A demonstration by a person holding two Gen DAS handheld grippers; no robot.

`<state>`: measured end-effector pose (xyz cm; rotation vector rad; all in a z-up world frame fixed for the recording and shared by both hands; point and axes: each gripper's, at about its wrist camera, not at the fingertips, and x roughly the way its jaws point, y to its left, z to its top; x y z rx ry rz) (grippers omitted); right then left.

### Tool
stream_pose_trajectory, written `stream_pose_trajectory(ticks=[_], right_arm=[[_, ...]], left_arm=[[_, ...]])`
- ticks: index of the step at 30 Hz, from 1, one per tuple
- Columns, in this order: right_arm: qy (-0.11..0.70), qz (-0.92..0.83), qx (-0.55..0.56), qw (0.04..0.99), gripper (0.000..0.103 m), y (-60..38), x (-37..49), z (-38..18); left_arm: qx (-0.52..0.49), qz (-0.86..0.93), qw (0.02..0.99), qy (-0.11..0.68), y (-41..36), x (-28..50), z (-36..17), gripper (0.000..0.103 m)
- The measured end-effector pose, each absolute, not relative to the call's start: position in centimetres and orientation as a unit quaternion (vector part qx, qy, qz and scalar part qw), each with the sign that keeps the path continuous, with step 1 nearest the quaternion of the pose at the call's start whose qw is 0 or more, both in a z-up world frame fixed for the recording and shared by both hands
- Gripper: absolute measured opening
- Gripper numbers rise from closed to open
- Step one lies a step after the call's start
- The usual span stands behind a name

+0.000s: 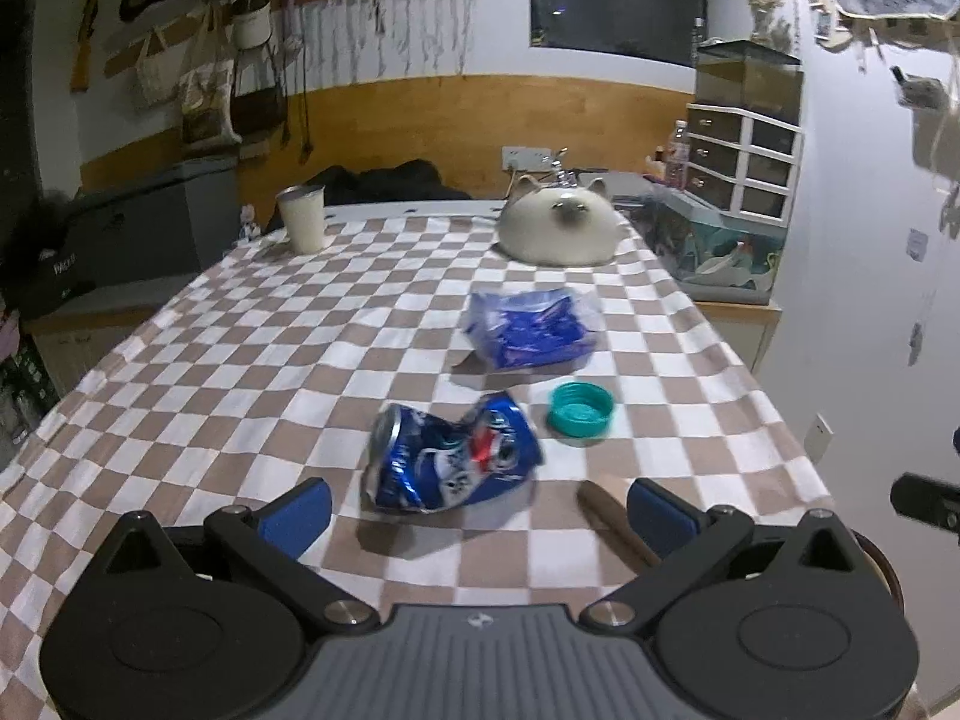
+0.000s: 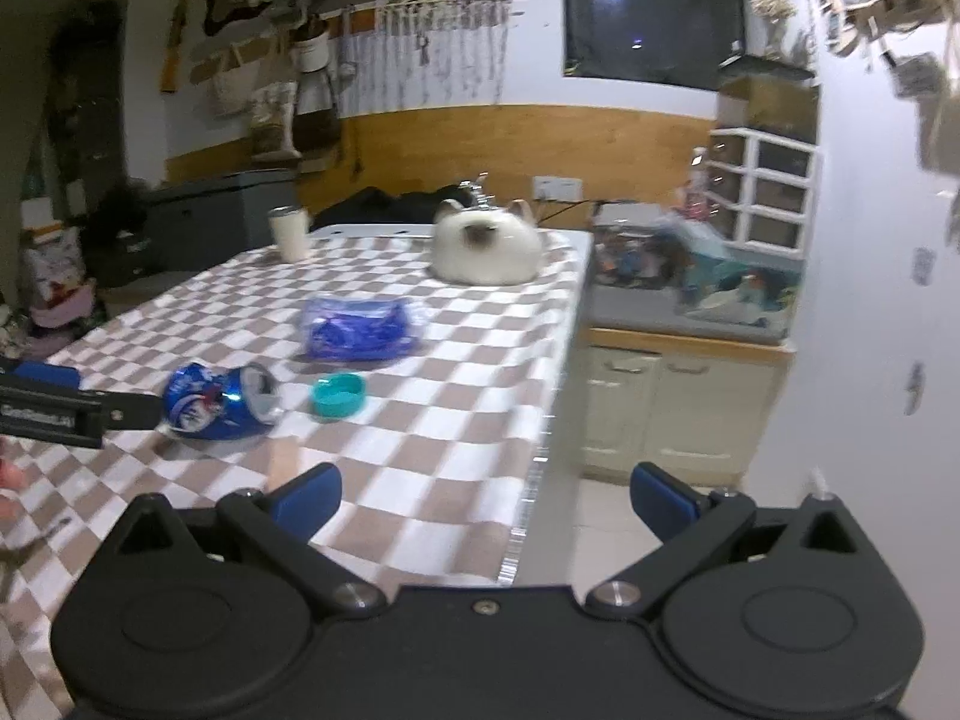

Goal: Collect trash
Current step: 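Grasp blue Pepsi can with left tool while right tool grasps wooden stick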

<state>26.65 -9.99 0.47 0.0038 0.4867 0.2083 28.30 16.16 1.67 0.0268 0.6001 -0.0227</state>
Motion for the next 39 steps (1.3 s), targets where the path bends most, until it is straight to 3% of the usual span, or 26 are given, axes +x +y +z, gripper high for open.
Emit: stream_pose_trajectory(ticks=[11, 22, 32, 39], right_arm=[[0.261, 0.141, 0.009, 0.955, 0.102, -5.6, 29.4, -1.5], [0.286, 0.173, 0.005, 0.943, 0.094, -3.7, 32.7, -2.8], [0.313, 0.228, 0.019, 0.922, 0.074, -1.0, 35.3, -4.1], [0.324, 0.244, 0.000, 0.914, 0.058, 1.1, 36.3, -4.9]], left_arm=[[-0.051, -0.006, 0.946, 0.320, 16.8, 35.5, -0.6, 0.103], [-0.038, 0.048, 0.937, 0.345, 17.3, 40.0, -2.4, 0.103], [-0.041, 0.035, 0.936, 0.348, 17.9, 40.4, -2.9, 0.103], [-0.052, 0.016, 0.937, 0.346, 17.9, 40.0, -3.2, 0.091]])
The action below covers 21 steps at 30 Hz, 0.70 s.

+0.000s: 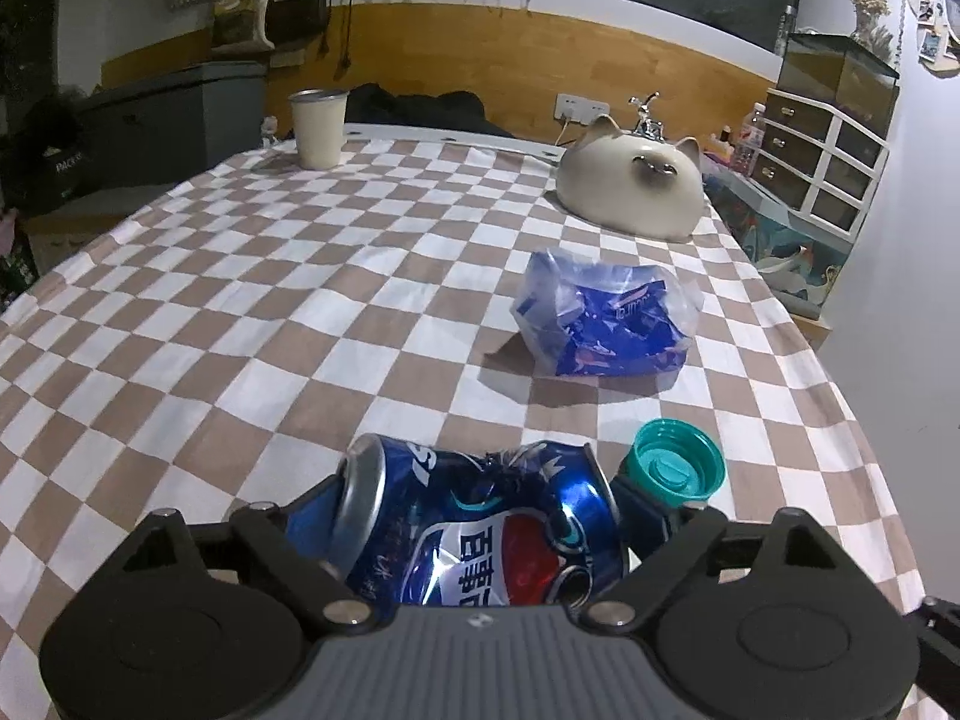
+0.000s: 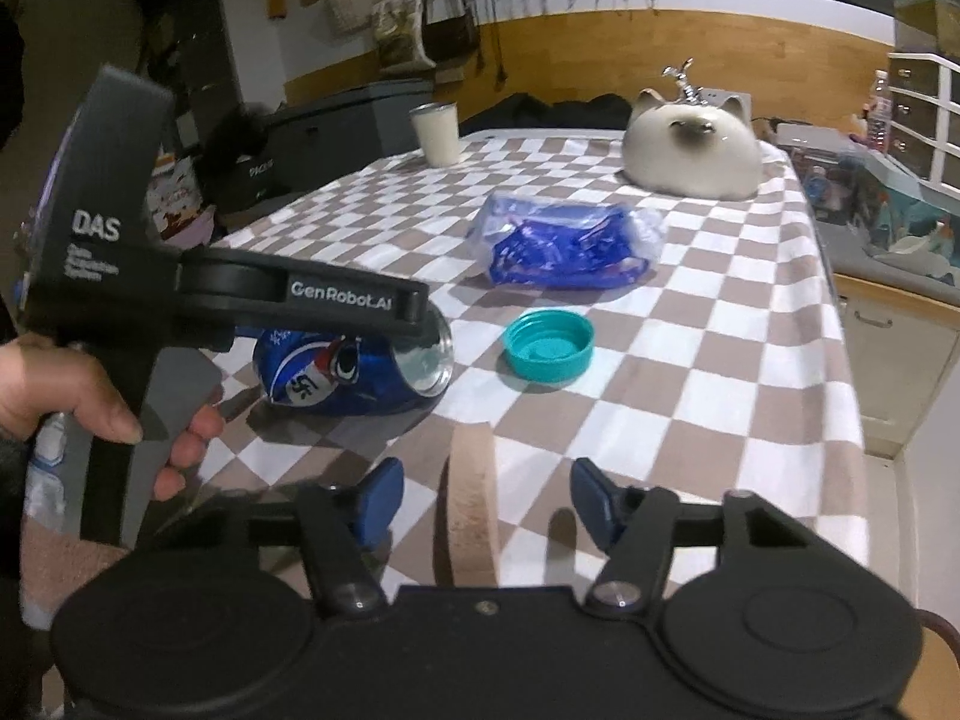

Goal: Collect trash
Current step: 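Grasp blue Pepsi can with left tool while right tool grasps wooden stick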

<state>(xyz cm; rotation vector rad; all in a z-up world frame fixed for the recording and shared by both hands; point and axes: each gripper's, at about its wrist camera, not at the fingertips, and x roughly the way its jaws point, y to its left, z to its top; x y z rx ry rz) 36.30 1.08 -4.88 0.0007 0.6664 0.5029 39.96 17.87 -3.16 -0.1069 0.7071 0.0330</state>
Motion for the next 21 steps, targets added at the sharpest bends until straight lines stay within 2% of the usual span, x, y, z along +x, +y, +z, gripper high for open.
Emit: stream_pose_trajectory(ticks=[7, 10, 11, 12, 21], right_arm=[[0.335, 0.241, -0.013, 0.911, 0.045, 2.0, 36.7, -5.5], [0.339, 0.237, -0.013, 0.911, 0.029, 1.9, 36.7, -5.4], [0.341, 0.239, -0.008, 0.909, 0.017, 1.8, 36.6, -5.4], [0.344, 0.240, -0.003, 0.908, 0.015, 1.7, 36.6, -5.4], [0.347, 0.227, -0.005, 0.910, 0.015, 0.4, 34.7, -5.2]], left_arm=[[-0.049, 0.013, 0.942, 0.333, 17.9, 38.8, -2.9, 0.088], [-0.051, 0.011, 0.945, 0.322, 17.9, 38.0, -2.8, 0.087], [-0.048, 0.011, 0.946, 0.320, 17.9, 37.7, -2.8, 0.087], [-0.045, 0.012, 0.947, 0.319, 17.8, 37.4, -2.8, 0.087], [-0.040, 0.016, 0.952, 0.303, 17.5, 34.0, -3.1, 0.085]])
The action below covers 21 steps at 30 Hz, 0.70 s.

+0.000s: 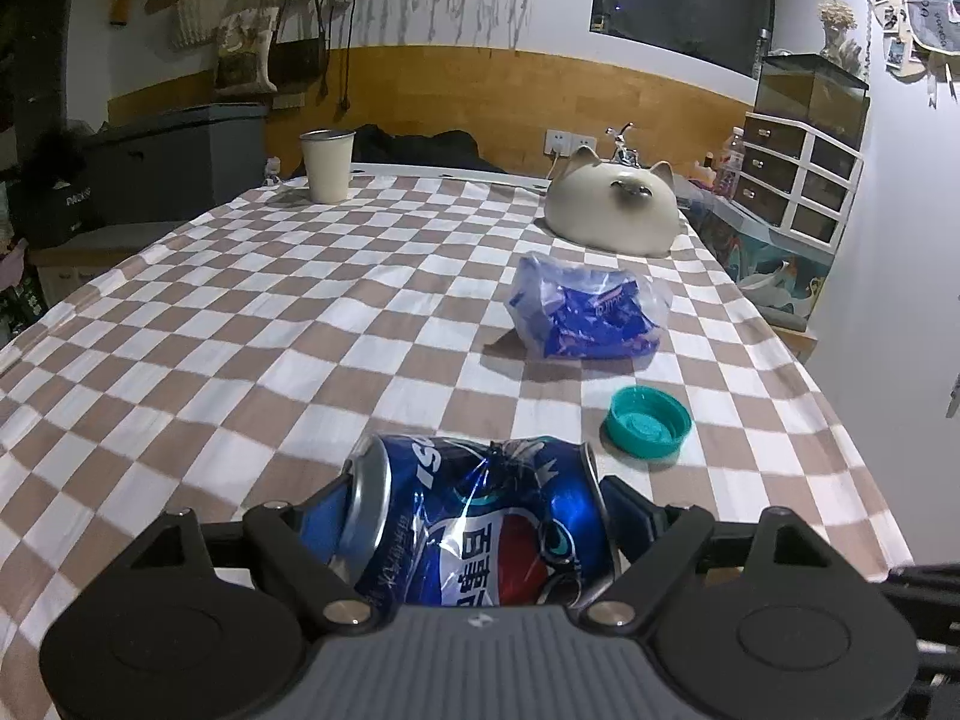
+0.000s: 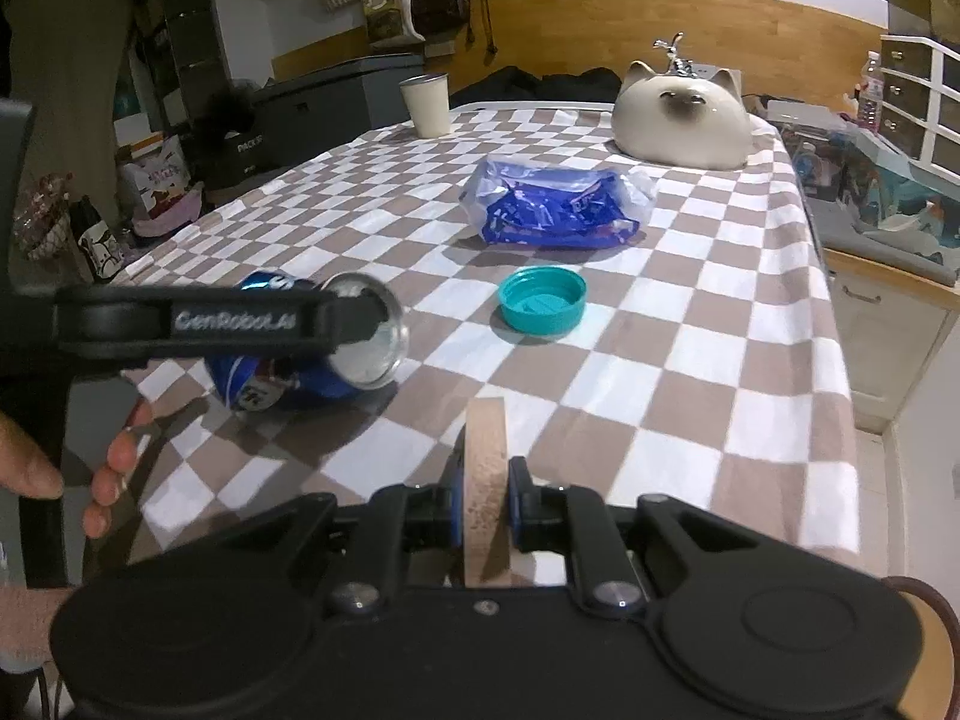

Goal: Collect trash
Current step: 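Carry the Pepsi can and wooden stick over the wastebasket with both tools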

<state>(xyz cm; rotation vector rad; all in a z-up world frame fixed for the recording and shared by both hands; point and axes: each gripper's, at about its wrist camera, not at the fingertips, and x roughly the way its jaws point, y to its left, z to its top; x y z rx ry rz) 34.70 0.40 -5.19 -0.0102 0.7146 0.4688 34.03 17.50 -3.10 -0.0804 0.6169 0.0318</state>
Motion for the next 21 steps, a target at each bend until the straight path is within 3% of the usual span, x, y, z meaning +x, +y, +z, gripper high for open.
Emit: stream_pose_trajectory(ticks=[21], right_arm=[[0.331, 0.196, 0.008, 0.923, 0.015, -4.9, 29.3, -3.9]], left_arm=[[-0.015, 0.024, 0.963, 0.269, 13.2, 25.0, -2.6, 0.085]])
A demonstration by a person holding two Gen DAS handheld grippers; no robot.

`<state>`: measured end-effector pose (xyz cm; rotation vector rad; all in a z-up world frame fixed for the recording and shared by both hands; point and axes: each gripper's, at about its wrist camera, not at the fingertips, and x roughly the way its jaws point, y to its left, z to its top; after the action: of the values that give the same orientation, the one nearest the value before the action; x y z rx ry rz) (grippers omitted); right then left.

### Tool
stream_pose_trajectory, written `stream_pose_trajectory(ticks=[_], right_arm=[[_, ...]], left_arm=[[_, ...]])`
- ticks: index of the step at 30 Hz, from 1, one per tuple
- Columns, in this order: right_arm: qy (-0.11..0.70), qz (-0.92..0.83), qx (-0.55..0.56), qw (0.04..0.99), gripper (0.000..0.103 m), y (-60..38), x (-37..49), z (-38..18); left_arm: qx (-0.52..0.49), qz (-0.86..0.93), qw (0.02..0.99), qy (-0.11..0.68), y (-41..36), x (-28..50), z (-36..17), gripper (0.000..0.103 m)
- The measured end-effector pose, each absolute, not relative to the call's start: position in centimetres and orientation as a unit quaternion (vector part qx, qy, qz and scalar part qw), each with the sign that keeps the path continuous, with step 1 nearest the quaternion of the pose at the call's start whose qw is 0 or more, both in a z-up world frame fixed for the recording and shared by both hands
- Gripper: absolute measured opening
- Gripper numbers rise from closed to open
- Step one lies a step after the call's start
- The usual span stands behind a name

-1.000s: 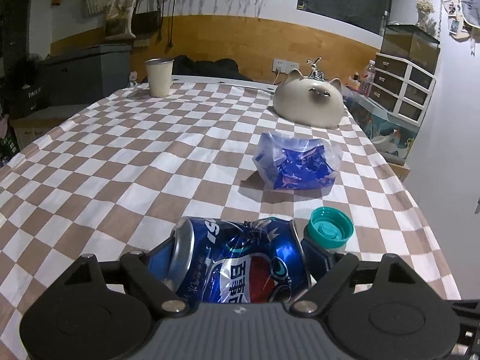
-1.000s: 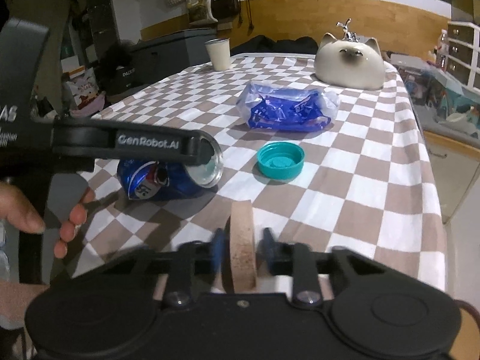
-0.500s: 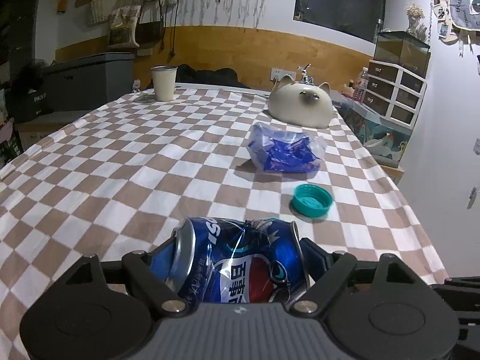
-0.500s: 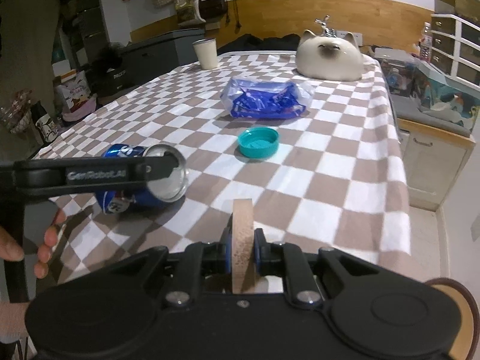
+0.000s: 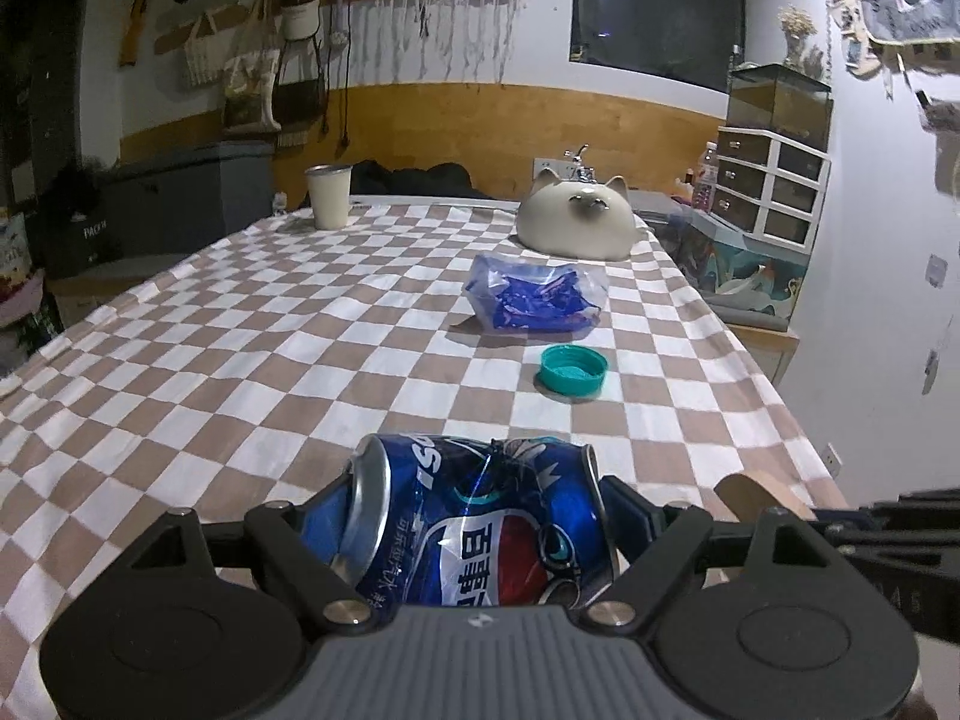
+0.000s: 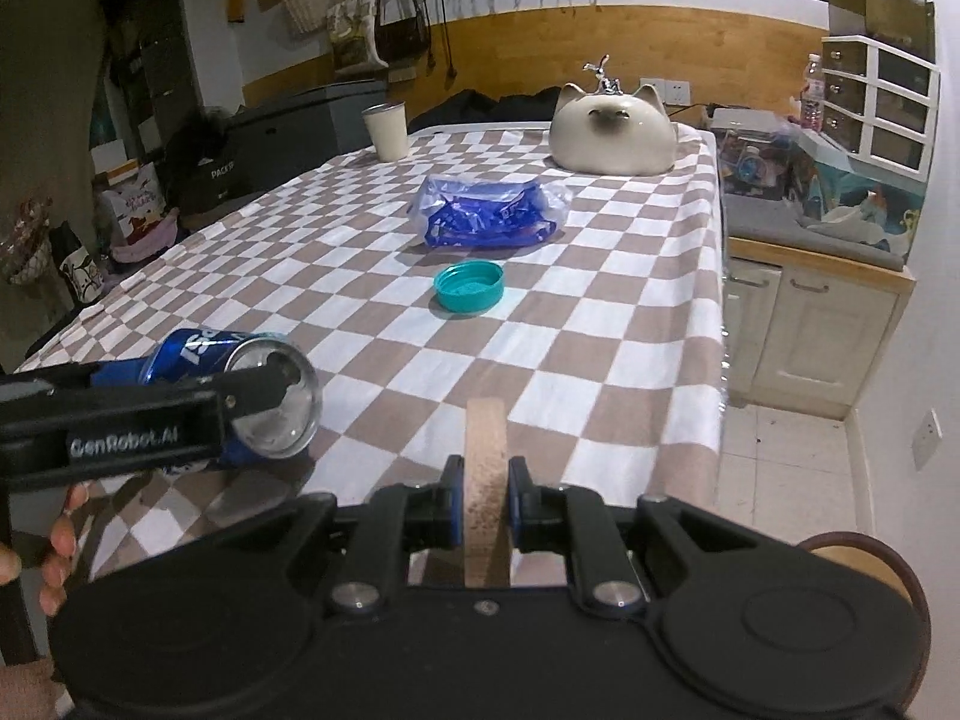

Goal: Collect trash
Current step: 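Carry the Pepsi can and wooden stick over the wastebasket with both tools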

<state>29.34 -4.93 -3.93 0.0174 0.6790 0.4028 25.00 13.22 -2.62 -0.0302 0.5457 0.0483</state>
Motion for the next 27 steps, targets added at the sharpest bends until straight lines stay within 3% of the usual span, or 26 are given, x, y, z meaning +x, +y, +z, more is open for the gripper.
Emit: stream_pose_trajectory(ticks=[27], right_arm=[[0.282, 0.163, 0.037, 0.945, 0.015, -13.1, 21.8, -1.7]], left_arm=[[0.016, 0.019, 0.969, 0.246, 6.5, 19.4, -2.2, 0.084]])
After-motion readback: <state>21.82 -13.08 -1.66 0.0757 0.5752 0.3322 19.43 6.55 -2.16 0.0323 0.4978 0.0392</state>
